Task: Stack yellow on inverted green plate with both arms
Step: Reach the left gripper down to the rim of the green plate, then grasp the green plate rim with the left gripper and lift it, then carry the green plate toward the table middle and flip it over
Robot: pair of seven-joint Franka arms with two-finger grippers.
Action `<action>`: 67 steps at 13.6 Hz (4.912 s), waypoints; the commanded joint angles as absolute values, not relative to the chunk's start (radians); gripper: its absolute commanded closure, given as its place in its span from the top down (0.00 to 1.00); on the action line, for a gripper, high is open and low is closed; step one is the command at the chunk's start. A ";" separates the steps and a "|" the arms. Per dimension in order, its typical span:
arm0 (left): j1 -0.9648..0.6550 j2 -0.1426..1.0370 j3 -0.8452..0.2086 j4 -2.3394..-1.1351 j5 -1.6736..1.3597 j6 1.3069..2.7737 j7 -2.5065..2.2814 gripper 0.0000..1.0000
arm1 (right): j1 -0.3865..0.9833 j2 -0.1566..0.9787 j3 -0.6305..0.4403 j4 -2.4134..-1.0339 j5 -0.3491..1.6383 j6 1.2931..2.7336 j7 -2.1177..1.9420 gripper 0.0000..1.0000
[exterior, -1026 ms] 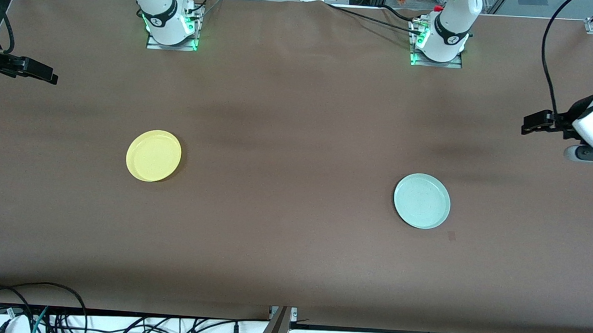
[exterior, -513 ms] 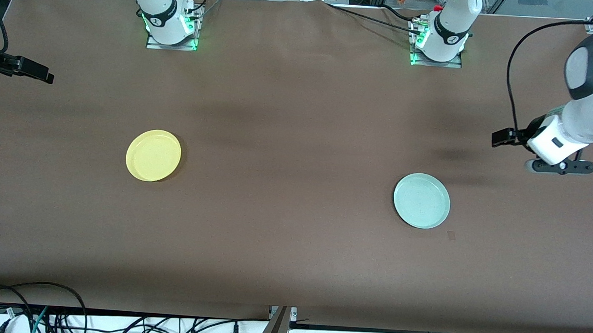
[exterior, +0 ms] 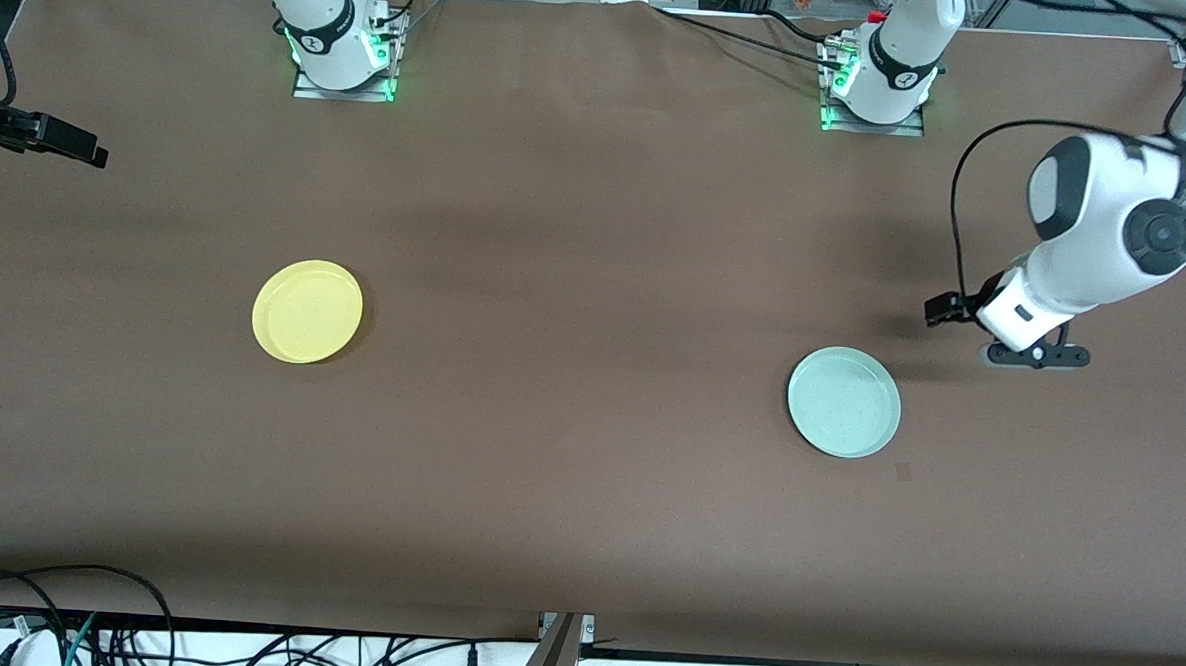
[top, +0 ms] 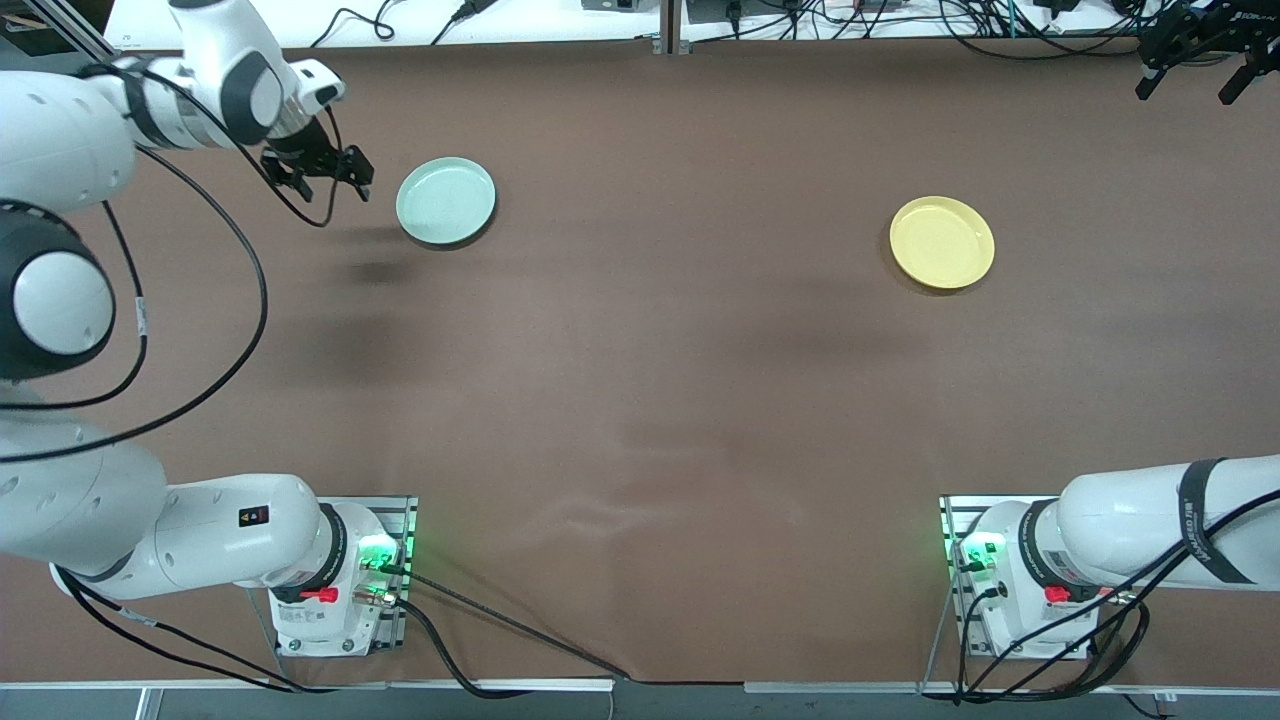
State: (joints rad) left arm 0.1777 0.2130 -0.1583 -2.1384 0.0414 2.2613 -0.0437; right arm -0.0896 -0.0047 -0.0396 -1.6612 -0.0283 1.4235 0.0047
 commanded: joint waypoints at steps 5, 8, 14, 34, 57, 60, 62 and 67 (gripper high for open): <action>0.173 0.489 -0.163 -2.080 0.035 2.562 -0.071 1.00 | -0.098 -0.003 -0.037 -1.649 -0.012 1.405 -0.002 1.00; 0.150 0.547 -0.161 -2.023 0.040 2.566 -0.121 1.00 | -0.098 -0.003 -0.037 -1.649 -0.012 1.405 -0.002 1.00; 0.147 0.577 -0.158 -1.988 0.058 2.565 -0.110 0.25 | -0.098 -0.003 -0.037 -1.649 -0.012 1.407 -0.002 1.00; 0.039 0.480 -0.184 -1.737 0.087 2.252 0.041 0.00 | -0.098 -0.002 -0.037 -1.649 -0.012 1.407 -0.002 1.00; -0.992 0.770 -0.077 -1.204 0.753 1.473 -0.992 0.00 | -0.098 -0.002 -0.037 -1.649 -0.012 1.407 -0.002 1.00; -1.135 0.837 0.088 -1.152 0.807 1.479 -0.979 0.00 | -0.098 -0.002 -0.037 -1.649 -0.012 1.407 -0.002 1.00; -1.164 0.896 0.120 -1.102 0.847 1.485 -0.977 0.00 | -0.098 -0.002 -0.037 -1.649 -0.012 1.407 -0.002 1.00; -1.173 0.971 0.121 -1.048 1.031 1.704 -0.853 0.00 | -0.098 -0.002 -0.037 -1.649 -0.012 1.407 -0.002 1.00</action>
State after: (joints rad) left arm -1.1612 0.9433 0.1031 -1.1019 0.9904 1.6399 -0.9220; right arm -0.0896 -0.0045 -0.0397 -1.6614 -0.0282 1.4217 0.0047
